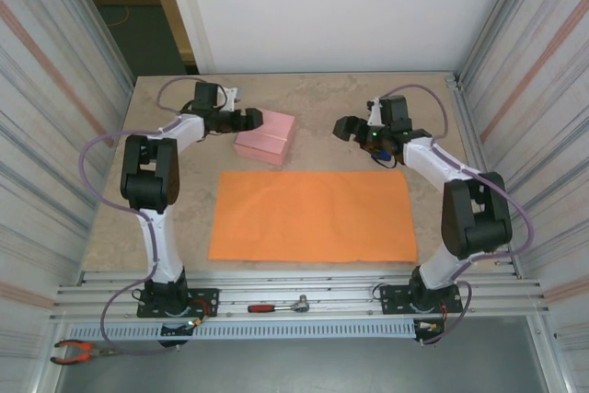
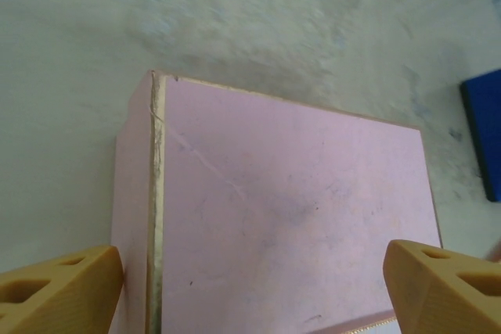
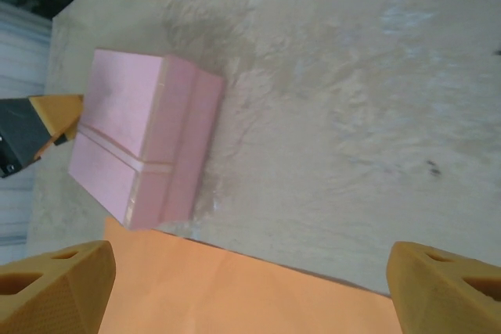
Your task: Wrap the gift box in paper
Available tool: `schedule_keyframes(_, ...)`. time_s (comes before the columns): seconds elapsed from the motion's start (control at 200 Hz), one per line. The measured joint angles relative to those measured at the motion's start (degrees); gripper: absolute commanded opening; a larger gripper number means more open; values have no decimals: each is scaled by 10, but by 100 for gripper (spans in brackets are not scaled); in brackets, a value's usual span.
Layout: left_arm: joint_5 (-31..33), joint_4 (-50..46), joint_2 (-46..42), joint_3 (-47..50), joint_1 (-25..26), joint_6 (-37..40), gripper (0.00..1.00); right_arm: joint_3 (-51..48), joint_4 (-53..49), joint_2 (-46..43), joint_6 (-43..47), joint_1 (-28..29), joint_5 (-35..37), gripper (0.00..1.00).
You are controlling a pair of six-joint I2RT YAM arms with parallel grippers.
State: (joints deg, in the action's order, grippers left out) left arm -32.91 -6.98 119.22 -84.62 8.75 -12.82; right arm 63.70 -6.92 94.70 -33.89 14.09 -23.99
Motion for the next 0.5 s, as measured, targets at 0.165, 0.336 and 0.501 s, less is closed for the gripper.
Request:
schedule_keyframes(0.165, 26, 8, -41, 42, 28, -27, 88, 60, -2, 78, -5, 42, -16, 86)
schedule_keyframes(0.336, 35, 8, -63, 47, 14, -29, 87, 93, 0, 133, -23, 90, -20, 86)
schedule_keyframes(0.501, 21, -1, -63, 47, 5, -24, 86, 125, 13, 178, -52, 122, -24, 84)
